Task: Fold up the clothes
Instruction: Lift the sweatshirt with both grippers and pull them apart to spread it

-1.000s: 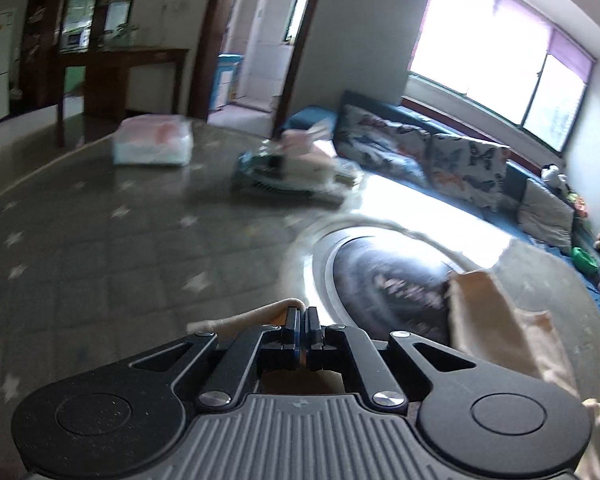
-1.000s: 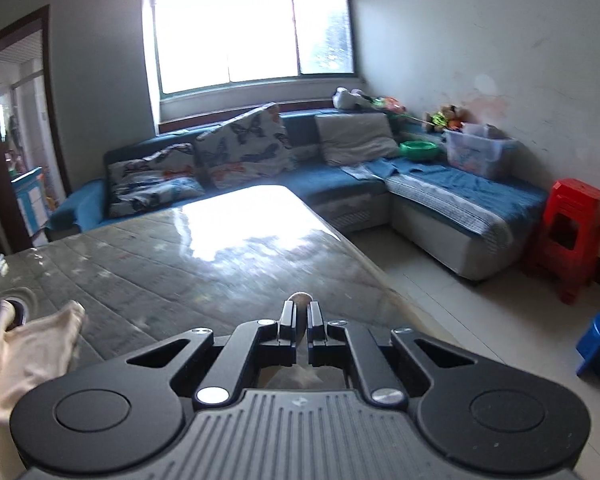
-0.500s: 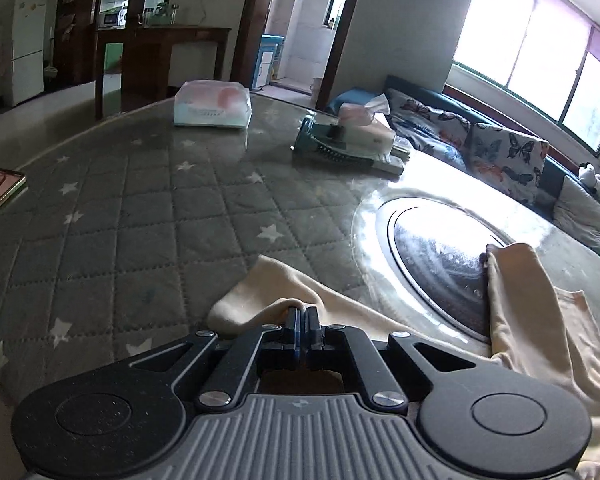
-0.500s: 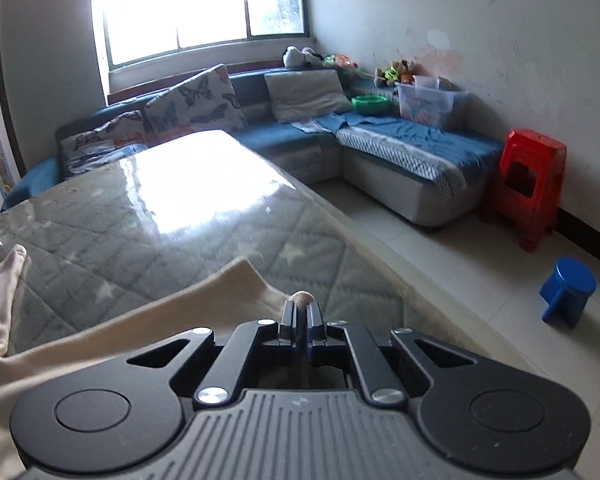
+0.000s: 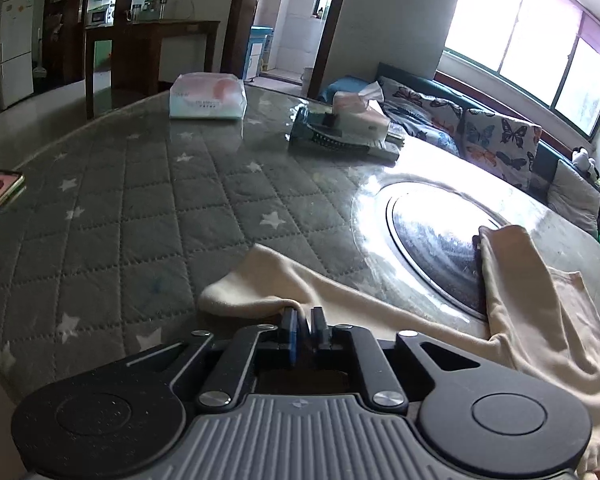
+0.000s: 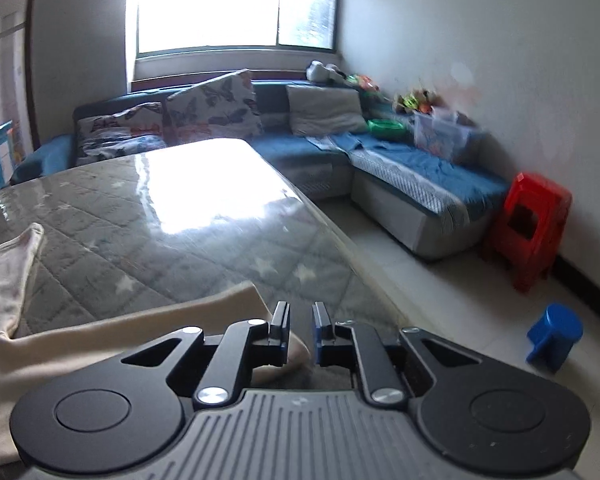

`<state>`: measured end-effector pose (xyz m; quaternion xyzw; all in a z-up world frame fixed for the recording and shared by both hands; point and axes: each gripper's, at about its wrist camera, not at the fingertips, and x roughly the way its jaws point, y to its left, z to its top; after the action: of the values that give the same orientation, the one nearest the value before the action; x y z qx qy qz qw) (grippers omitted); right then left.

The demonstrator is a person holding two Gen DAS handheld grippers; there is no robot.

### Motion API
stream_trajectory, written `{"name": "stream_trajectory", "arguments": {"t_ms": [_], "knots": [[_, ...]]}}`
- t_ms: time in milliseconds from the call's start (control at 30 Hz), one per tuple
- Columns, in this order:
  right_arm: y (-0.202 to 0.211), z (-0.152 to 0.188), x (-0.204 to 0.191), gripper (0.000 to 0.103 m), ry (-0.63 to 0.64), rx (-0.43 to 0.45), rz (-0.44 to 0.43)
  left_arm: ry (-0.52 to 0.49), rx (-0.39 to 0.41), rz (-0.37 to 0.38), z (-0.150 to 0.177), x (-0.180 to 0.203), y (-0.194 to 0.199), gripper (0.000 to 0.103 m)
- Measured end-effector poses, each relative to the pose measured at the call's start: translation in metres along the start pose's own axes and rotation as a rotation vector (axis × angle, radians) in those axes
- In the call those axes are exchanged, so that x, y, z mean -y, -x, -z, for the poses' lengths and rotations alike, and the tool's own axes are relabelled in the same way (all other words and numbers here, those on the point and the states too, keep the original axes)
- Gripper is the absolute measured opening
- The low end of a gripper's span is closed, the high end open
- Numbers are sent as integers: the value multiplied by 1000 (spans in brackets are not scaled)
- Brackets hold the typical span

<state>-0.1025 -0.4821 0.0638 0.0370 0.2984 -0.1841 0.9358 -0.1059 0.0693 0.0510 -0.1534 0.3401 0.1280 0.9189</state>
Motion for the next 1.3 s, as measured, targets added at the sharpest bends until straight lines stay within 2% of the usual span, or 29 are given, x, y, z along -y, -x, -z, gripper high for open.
{"name": "stream_trajectory", "arguments": {"t_ms": [233, 333, 400, 433, 633, 767, 967, 1133, 1300], "knots": [[-12, -28, -53, 11, 96, -20, -181, -37, 31, -4, -15, 7, 5, 13], [-17, -40, -75, 12, 137, -28, -258, -70, 31, 36, -21, 24, 0, 13], [-21, -46, -90, 13, 161, -39, -305, -100, 28, 67, -25, 39, -5, 18], [-26, -49, -107, 13, 184, -51, -351, -112, 22, 82, -26, 47, -10, 19], [-50, -65, -173, 13, 275, -79, -468, -190, -18, 167, -37, 105, -43, 21], [-70, -76, -201, 13, 279, -109, -514, -259, -37, 200, -42, 143, -66, 30], [-101, -81, -229, 14, 275, -148, -533, -341, -71, 209, -49, 185, -103, 31], [-123, -82, -244, 17, 285, -179, -537, -385, -88, 205, -53, 200, -129, 31], [-133, -81, -251, 19, 292, -175, -548, -388, -99, 216, -54, 205, -143, 30]]}}
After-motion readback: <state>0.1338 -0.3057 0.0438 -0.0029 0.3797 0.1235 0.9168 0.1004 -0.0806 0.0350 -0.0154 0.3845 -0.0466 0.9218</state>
